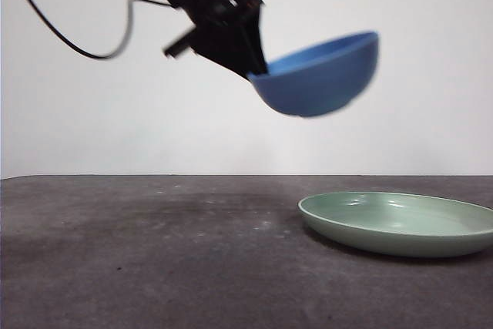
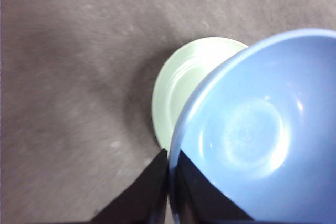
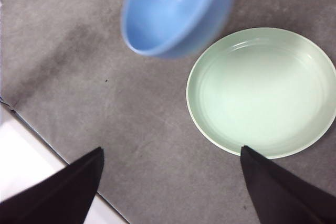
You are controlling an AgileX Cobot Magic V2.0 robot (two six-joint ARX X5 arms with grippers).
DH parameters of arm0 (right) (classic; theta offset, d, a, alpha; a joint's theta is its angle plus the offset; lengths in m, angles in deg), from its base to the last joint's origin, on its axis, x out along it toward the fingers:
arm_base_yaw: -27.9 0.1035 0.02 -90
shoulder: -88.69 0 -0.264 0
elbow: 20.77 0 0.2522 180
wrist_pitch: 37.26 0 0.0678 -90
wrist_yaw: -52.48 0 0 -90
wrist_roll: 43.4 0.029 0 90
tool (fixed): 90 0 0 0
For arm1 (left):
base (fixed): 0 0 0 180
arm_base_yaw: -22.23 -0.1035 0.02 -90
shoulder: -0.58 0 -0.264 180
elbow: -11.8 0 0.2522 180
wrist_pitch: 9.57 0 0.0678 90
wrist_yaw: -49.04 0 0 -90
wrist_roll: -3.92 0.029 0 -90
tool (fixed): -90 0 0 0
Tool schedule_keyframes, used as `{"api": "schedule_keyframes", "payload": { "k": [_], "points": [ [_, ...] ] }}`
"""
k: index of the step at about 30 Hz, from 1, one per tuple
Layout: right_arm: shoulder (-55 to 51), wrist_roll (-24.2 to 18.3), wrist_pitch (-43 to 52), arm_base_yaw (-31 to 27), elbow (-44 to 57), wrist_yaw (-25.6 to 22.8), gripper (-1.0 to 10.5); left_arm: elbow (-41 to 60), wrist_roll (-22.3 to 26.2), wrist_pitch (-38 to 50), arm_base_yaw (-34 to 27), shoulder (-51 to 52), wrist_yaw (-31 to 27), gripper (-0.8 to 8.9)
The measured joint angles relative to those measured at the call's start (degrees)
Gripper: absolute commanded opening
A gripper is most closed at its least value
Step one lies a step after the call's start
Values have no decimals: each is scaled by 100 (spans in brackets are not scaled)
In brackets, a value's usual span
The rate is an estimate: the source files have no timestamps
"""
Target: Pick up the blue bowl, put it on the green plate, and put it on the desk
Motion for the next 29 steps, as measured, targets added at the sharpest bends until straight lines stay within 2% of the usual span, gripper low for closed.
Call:
{"api": "schedule_keyframes", "payload": {
  "k": [15, 29],
  "points": [
    [-280, 131, -48, 0, 0, -26, 417, -1808, -17, -588, 444, -2162, -87, 14],
    [-280, 131, -81, 0, 0, -166, 418, -1904, -17, -597, 546, -2577, -262, 14]
  ]
}}
